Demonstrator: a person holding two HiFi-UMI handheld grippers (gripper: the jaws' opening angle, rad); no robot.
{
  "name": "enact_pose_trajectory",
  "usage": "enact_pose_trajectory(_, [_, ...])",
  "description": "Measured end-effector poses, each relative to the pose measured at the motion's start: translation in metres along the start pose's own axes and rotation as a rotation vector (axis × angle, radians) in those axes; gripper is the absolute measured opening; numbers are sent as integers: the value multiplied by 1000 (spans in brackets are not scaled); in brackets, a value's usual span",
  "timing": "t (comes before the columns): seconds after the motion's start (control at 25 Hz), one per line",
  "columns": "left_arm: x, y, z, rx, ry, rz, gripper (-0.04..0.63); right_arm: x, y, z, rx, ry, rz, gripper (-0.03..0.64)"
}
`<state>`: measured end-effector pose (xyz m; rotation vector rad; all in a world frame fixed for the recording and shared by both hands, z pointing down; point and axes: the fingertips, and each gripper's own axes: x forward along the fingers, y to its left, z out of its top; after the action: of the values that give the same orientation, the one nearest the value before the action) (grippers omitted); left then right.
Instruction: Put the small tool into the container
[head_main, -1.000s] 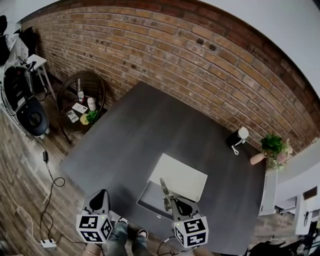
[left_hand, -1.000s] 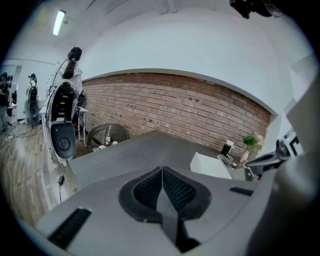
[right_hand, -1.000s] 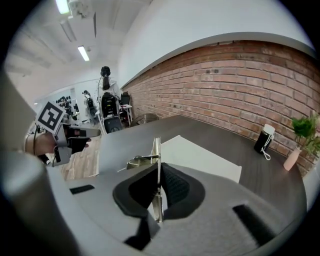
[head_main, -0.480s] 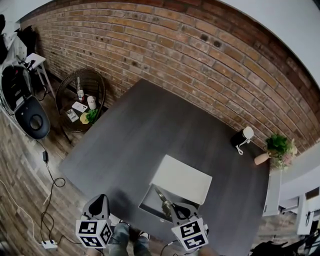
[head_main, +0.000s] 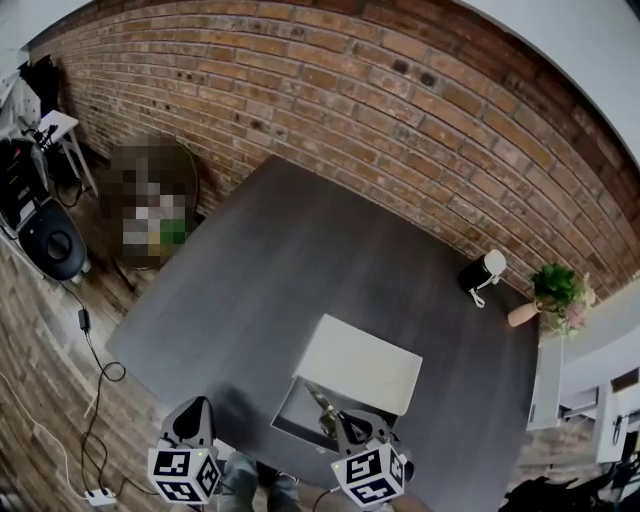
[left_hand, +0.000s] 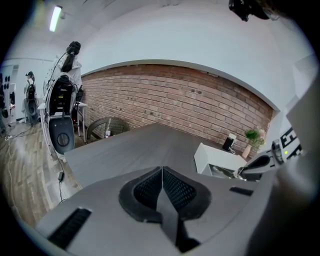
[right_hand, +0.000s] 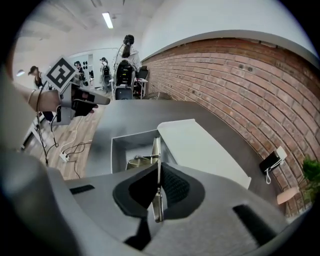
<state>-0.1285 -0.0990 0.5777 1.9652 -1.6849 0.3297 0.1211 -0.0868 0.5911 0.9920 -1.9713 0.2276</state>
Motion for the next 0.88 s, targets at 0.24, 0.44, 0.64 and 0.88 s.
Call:
enact_pose_trajectory(0.24, [11, 0, 0, 9, 14, -6, 8, 11, -8, -6, -64, 36, -45, 5])
enact_pose_trajectory(0.44, [18, -1, 0, 14, 24, -15, 8, 19, -13, -9, -97, 67, -77, 5])
enact_pose_trajectory(0.64, [26, -3, 1, 21, 33, -23, 8, 26, -15, -8, -129, 88, -93, 6])
enact_pose_trajectory(0.88, [33, -6, 0, 22, 41, -37, 8, 31, -15, -7, -146, 91, -91, 8])
